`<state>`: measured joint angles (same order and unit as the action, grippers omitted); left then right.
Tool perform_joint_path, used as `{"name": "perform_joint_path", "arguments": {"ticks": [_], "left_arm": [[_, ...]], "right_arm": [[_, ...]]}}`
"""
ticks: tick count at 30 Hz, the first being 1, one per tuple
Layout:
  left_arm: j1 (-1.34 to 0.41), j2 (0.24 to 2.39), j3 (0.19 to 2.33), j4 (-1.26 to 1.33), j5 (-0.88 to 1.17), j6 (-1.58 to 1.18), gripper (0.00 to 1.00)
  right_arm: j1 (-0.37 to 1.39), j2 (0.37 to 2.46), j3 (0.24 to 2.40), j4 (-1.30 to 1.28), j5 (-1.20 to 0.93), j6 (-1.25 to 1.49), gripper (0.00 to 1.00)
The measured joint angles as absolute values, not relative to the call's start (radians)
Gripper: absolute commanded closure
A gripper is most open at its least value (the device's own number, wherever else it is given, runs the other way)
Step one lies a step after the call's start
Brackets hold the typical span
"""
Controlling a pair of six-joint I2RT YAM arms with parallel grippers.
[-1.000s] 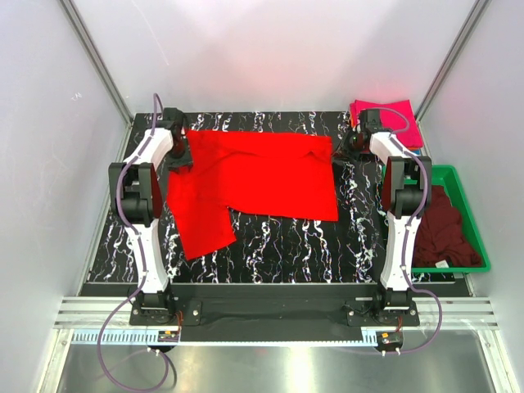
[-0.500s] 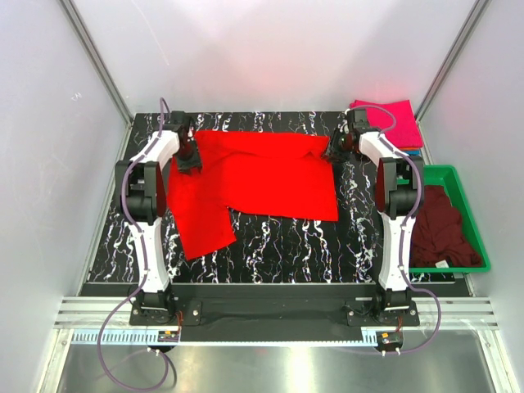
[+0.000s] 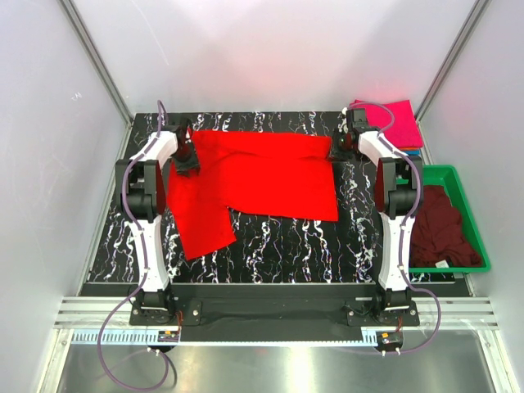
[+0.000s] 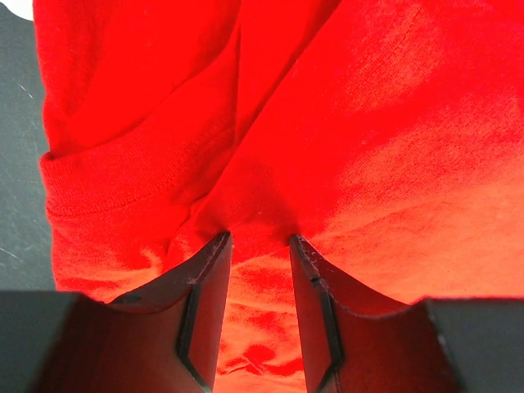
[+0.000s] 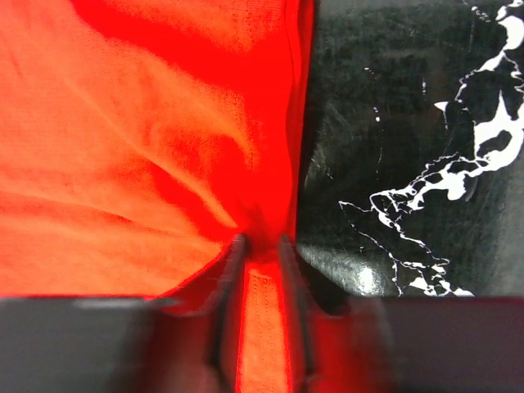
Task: Fold and stack the t-shirts
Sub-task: Fold the tshirt
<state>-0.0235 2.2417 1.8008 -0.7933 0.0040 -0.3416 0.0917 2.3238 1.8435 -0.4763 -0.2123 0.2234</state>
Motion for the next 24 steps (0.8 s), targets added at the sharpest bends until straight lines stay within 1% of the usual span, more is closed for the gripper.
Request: {"name": "perform_joint_path", "arguments": {"ticks": [3, 6, 16, 24], "left_arm": [[-0.022, 2.242, 1.801, -0.793, 0.004, -0.342, 0.59], [-0.022, 2.242, 1.802, -0.794, 0.004, -0.342, 0.59], [-0.021, 2.249, 1.814, -0.801, 0.004, -0.342, 0.6], [-0.021, 2.256, 1.826, -0.811, 0.004, -0.342, 0.6]], "right_arm": [[0.092, 2.324, 1.843, -0.474, -0.222, 0.22, 0.6], [0.092, 2.322, 1.84, -0.454, -0.228, 0.202, 0.57], [0.101, 2.283, 1.798, -0.424, -0.251, 0.032, 0.57], [0.151, 2.28, 1.798, -0.413, -0.252, -0.085, 0.58]]}}
